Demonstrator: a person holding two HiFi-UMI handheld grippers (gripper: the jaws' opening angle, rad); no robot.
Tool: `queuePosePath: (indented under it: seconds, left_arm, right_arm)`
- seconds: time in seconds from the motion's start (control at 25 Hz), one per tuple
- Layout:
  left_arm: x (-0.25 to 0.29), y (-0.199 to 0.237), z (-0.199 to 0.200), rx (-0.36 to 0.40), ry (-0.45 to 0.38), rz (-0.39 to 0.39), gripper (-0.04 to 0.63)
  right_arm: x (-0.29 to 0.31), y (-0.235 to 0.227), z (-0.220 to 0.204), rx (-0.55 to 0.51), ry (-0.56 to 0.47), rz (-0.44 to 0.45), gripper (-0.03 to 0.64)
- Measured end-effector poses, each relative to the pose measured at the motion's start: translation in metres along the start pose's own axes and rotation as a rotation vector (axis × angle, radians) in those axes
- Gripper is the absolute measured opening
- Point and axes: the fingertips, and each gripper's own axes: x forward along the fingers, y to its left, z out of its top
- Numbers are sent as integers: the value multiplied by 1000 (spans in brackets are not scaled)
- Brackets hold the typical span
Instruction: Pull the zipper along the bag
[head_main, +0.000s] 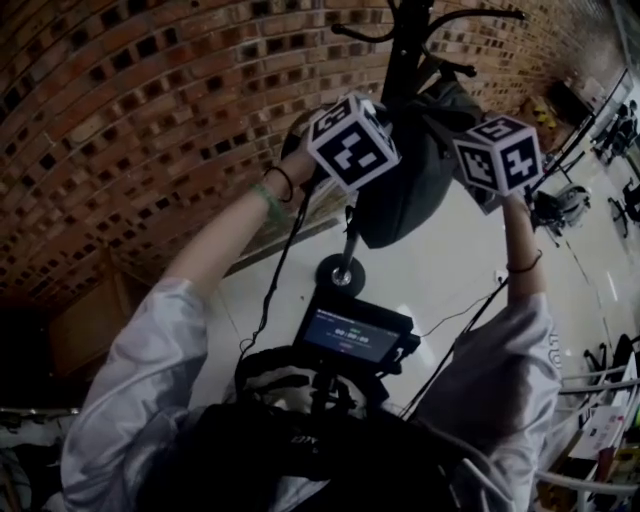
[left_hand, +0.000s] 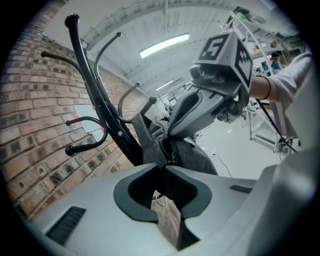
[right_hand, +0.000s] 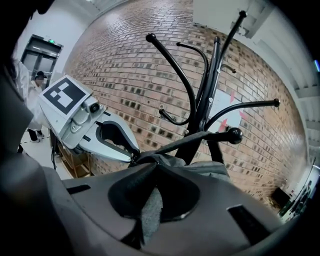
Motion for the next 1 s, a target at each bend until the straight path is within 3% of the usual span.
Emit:
queuePosePath:
  seconds: [0.32, 0.52, 0.72, 0.76, 0.84, 0.92, 1.0]
  left_arm:
    - [2, 8, 3, 60, 110, 16, 38]
    - [4, 8, 9, 118, 134, 28, 38]
    - [6, 21, -1, 118, 132, 31, 38]
    - [6, 25, 4, 108, 111, 46, 38]
    - [-2, 43, 36, 46, -30, 113, 5]
    - [-16, 55, 80, 7, -143, 109, 5]
    - [-30, 56, 103, 77, -133, 94, 6]
  right_arm:
    - [4, -1, 0, 14, -41, 9, 15]
    - [2, -2, -1, 24, -61, 9, 15]
    - [17, 2, 4, 20, -52, 11, 15]
    - [18, 2, 4, 19, -48, 12, 15]
    - [18, 4, 3, 24, -43, 24, 14]
    - [18, 7, 3, 30, -44, 26, 15]
    - [20, 8, 4, 27, -54, 12, 15]
